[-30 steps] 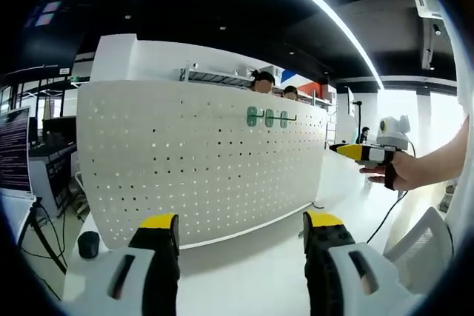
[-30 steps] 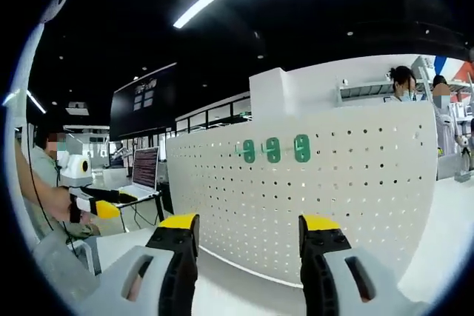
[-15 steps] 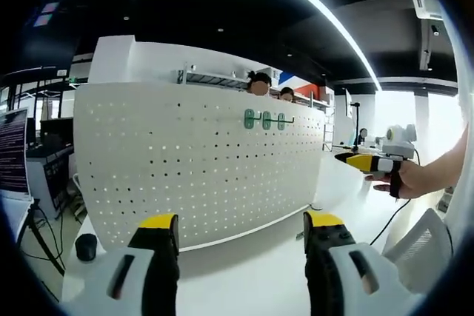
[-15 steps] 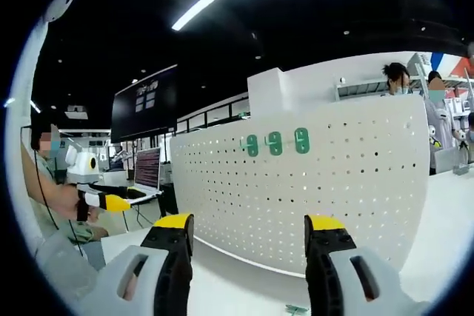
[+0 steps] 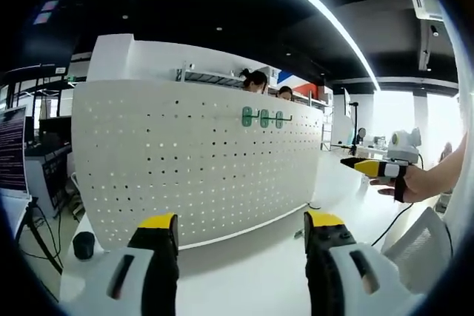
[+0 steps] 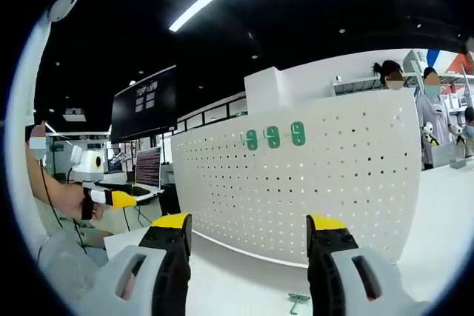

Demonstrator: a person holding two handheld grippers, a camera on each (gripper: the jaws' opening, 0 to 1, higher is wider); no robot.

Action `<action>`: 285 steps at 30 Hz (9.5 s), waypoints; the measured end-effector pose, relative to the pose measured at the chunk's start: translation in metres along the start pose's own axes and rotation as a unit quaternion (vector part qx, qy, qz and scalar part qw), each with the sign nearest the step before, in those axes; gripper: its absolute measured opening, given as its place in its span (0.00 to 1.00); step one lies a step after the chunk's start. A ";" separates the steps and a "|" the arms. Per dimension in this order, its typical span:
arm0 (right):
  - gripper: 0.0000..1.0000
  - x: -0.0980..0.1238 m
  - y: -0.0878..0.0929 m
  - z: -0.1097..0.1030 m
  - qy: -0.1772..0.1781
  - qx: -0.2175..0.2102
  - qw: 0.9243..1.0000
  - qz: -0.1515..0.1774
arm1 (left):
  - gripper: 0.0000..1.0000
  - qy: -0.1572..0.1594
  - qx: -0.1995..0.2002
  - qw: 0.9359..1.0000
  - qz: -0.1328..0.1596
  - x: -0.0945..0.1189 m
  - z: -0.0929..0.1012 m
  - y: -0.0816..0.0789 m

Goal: Insert the hook assembly into the mounting plate slot until the hook locks in place.

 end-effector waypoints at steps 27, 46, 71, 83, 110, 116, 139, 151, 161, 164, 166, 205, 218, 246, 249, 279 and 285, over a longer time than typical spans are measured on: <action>0.60 0.008 0.006 0.000 0.008 -0.012 1.000 0.008 | 0.72 0.008 -0.005 1.000 -0.012 0.000 0.006 0.007; 0.59 0.007 0.006 0.000 0.008 -0.012 1.000 0.008 | 0.73 0.064 -0.036 0.996 -0.041 -0.033 0.020 0.010; 0.58 0.004 0.005 -0.004 0.002 -0.006 1.000 0.015 | 0.73 0.149 -0.102 0.981 -0.068 -0.074 0.040 0.006; 0.57 0.006 0.005 -0.008 0.003 -0.006 1.000 0.020 | 0.73 0.196 -0.145 0.966 -0.090 -0.090 0.059 0.008; 0.56 0.017 0.003 -0.009 0.014 -0.002 1.000 0.024 | 0.72 0.262 -0.219 0.930 -0.134 -0.118 0.079 0.022; 0.56 0.019 0.003 -0.008 0.015 0.002 1.000 0.024 | 0.71 0.282 -0.233 0.920 -0.143 -0.126 0.084 0.025; 0.56 0.025 0.007 -0.010 0.023 0.005 0.999 0.022 | 0.71 0.334 -0.288 0.878 -0.188 -0.157 0.108 0.044; 0.55 0.028 0.008 -0.010 0.028 0.010 0.999 0.020 | 0.69 0.359 -0.323 0.855 -0.191 -0.171 0.121 0.047; 0.55 0.029 0.008 -0.010 0.029 0.011 0.999 0.023 | 0.70 0.378 -0.335 0.837 -0.213 -0.184 0.135 0.060; 0.55 0.029 0.007 -0.010 0.030 0.011 0.999 0.024 | 0.69 0.381 -0.338 0.833 -0.217 -0.187 0.138 0.062; 0.55 0.029 0.007 -0.010 0.031 0.012 0.999 0.025 | 0.69 0.382 -0.344 0.829 -0.220 -0.190 0.139 0.065; 0.55 0.031 0.011 -0.008 0.040 0.011 0.999 0.013 | 0.64 0.431 -0.413 0.752 -0.280 -0.235 0.185 0.110; 0.55 0.032 0.012 -0.006 0.048 0.008 0.999 0.014 | 0.64 0.436 -0.432 0.733 -0.294 -0.245 0.198 0.125; 0.52 0.036 0.013 -0.001 0.061 -0.002 0.998 0.018 | 0.62 0.447 -0.455 0.699 -0.324 -0.248 0.206 0.147; 0.52 0.036 0.013 -0.001 0.062 -0.002 0.998 0.018 | 0.62 0.448 -0.454 0.699 -0.324 -0.248 0.206 0.147; 0.46 0.036 0.016 -0.001 0.065 -0.002 0.998 0.005 | 0.20 0.400 -0.434 0.734 -0.335 -0.257 0.212 0.145; 0.45 0.037 0.016 -0.001 0.065 -0.002 0.998 0.005 | 0.15 0.392 -0.433 0.739 -0.337 -0.257 0.212 0.145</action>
Point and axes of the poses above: the point that each gripper's makers call its tool centre point, and the gripper's own axes: x roughly backward along the fingers, z roughly to its right, y roughly out of its underside, the point moved 8 cm from there along x, roughly backward along the fingers, and after that the axes turned 14 degrees about -y, right-handed, at the moved point
